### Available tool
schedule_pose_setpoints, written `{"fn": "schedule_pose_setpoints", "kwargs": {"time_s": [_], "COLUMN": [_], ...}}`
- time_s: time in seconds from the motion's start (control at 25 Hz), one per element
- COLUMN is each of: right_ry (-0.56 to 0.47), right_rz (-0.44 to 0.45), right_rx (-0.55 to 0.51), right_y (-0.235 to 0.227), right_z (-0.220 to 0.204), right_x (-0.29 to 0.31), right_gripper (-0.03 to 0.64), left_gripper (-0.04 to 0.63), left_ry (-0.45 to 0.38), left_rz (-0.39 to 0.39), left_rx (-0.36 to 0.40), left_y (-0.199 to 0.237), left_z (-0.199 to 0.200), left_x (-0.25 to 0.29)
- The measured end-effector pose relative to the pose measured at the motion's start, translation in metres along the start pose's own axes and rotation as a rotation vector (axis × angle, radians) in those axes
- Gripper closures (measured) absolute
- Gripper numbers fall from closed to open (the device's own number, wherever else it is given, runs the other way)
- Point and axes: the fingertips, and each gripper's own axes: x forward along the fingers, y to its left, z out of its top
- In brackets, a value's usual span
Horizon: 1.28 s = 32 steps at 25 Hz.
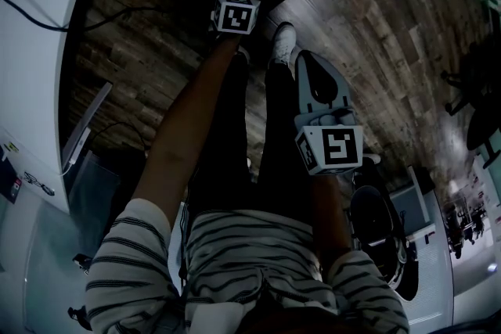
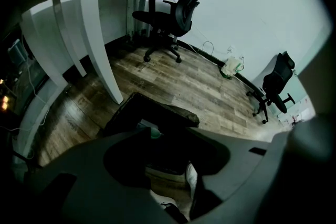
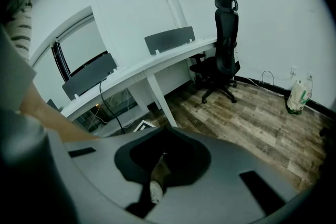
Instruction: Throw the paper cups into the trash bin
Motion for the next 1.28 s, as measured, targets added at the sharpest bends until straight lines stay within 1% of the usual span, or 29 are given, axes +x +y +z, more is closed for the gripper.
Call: {"fn": "schedule_pose_setpoints", "kwargs": {"time_s": [0.12,0.2,0.32,0.44,0.56,0.72,0.84,1.12,1.28], "right_ry": [-0.007,-0.012,-0.021,-0.035,-0.044,-0.05,-0.051,-0.062,-0.056], "right_rz": [-0.001,-0.001,0.003,0.01,0.019,0.026,0.026,0.045,0.058], "right_rx": [-0.007,-0.01,-0.001,-0.012,-0.028,-0.04,-0.038,-0.058,-0.067], "right_y": [0.001,0.001,0.001,0.006,0.009,0.012,0.013,0.023,0.031], "right_z": [0.004,0.007,0.011,0.017,0.022,0.027,0.031,0.051,0.058], "right_x": [-0.003,-0.006,-0.01,-0.014,-0.018,-0.025,-0.029,-0.042,-0.044], "right_gripper": [0.6,0.6,0.6,0.6,0.6,0.6,0.6,0.6,0.6], "left_gripper": [0.407,0.416,0.433,0.449,0.459,0.463,0.49,0.526,0.543], "left_ry": [-0.012,-0.02,-0.018,-0.047,-0.057,-0.086,-0.117,-0.147,-0.172], "left_rz": [0.002,0.012,0.016,0.017,0.026,0.028,0.035,0.06,0.066], "left_rx": [-0.02,-0.017,-0.03,-0.049,-0.06,-0.074,-0.071,-0.081,-0.104], "left_y": [-0.001,-0.002,-0.003,-0.003,-0.004,-0.008,-0.012,-0.018,-0.017], "left_z": [0.003,0.007,0.004,0.006,0.007,0.014,0.018,0.019,0.028], "left_x": [-0.01,-0.019,-0.026,-0.033,-0.044,-0.067,-0.083,-0.118,-0.138]}}
